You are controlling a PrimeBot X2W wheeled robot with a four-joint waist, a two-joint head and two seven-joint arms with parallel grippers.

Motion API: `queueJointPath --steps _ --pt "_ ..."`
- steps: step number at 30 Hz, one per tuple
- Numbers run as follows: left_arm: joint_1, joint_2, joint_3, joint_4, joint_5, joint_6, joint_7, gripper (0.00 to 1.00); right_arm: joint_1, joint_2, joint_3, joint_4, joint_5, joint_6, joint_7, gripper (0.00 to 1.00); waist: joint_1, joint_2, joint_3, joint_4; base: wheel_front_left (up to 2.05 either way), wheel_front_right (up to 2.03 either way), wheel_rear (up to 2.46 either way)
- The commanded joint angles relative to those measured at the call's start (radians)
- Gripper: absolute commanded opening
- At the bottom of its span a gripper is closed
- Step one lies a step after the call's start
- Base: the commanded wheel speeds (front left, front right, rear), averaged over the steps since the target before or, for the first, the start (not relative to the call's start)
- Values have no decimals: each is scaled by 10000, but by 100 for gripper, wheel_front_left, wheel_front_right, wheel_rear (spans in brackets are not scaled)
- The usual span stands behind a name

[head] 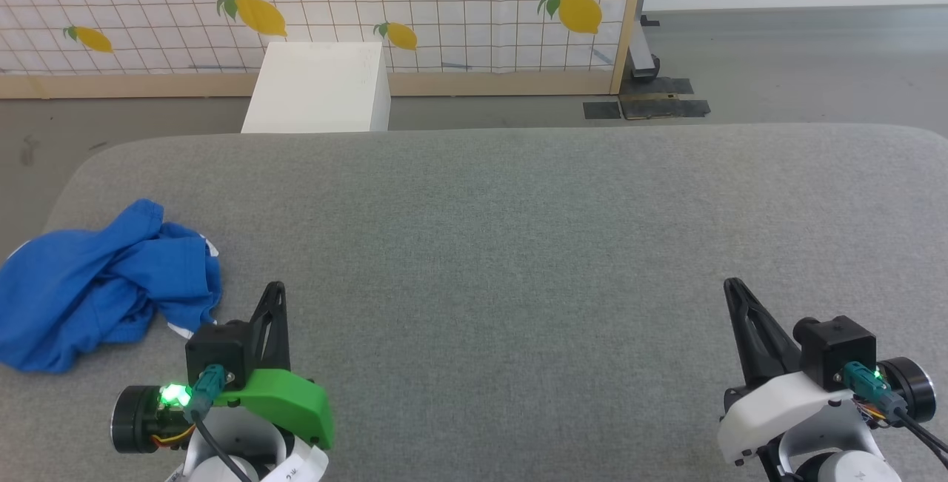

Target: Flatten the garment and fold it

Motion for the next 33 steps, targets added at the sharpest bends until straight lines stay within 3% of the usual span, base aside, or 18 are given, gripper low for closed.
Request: queueJointPath --steps 1,24,25,26,27,33 --pt "143 -30 34 -28 126 64 14 0 -153 26 14 -51 -64 -17 -1 0 0 0 0 0 0 0 0" --pt "143 -30 34 -28 126 64 14 0 -153 26 14 -51 -64 -17 -1 0 0 0 0 0 0 0 0" --pt "-2 0 -4 2 -6 -2 0 100 3 -2 0 2 2 0 0 100 0 0 0 0 0 0 0" --pt "-3 0 -11 3 -19 -1 -2 0 5 -4 0 6 4 0 -2 0 0 0 0 0 0 0 0" --pt "-3 0 -20 2 -39 -2 0 100 8 -4 0 8 2 0 0 100 0 0 0 0 0 0 0" --pt "-38 -1 -139 92 -148 45 -93 100 -8 -3 -11 37 24 -1 -67 100 0 0 -1 -2 0 0 0"
